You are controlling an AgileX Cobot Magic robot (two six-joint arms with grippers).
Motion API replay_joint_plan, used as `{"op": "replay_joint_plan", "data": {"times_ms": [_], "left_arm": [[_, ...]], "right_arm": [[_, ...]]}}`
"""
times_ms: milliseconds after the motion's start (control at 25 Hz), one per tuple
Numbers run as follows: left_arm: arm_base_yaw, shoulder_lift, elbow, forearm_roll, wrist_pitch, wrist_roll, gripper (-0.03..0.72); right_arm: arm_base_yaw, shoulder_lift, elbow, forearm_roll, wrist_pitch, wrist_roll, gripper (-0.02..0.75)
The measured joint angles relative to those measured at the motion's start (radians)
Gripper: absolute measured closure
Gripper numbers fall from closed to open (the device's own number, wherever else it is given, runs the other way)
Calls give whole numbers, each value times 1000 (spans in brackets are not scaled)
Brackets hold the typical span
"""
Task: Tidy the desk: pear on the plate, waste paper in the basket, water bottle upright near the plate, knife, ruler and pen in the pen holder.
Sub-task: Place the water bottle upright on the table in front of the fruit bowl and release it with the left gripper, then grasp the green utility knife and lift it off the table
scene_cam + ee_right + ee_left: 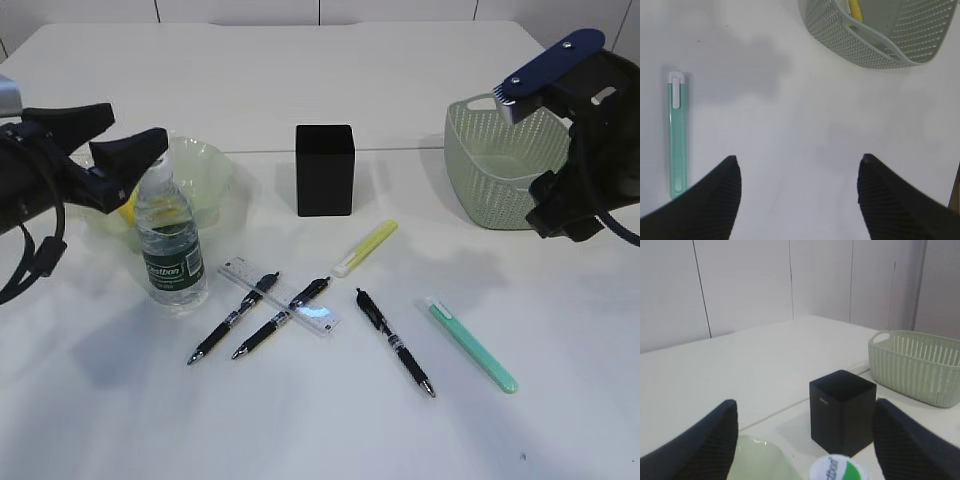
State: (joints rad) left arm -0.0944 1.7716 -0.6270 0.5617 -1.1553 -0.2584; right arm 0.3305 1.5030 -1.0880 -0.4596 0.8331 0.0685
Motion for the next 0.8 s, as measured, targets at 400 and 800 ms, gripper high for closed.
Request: {"op": "replay_joint_plan", "data": {"times_ms": [400,800], "left_arm": [[0,-187,2,-46,101,-2,95],[0,-391,6,-48,500,-152,95]], "right_arm": [[0,0,0,0,0,0,201],[0,0,0,0,0,0,201]]}}
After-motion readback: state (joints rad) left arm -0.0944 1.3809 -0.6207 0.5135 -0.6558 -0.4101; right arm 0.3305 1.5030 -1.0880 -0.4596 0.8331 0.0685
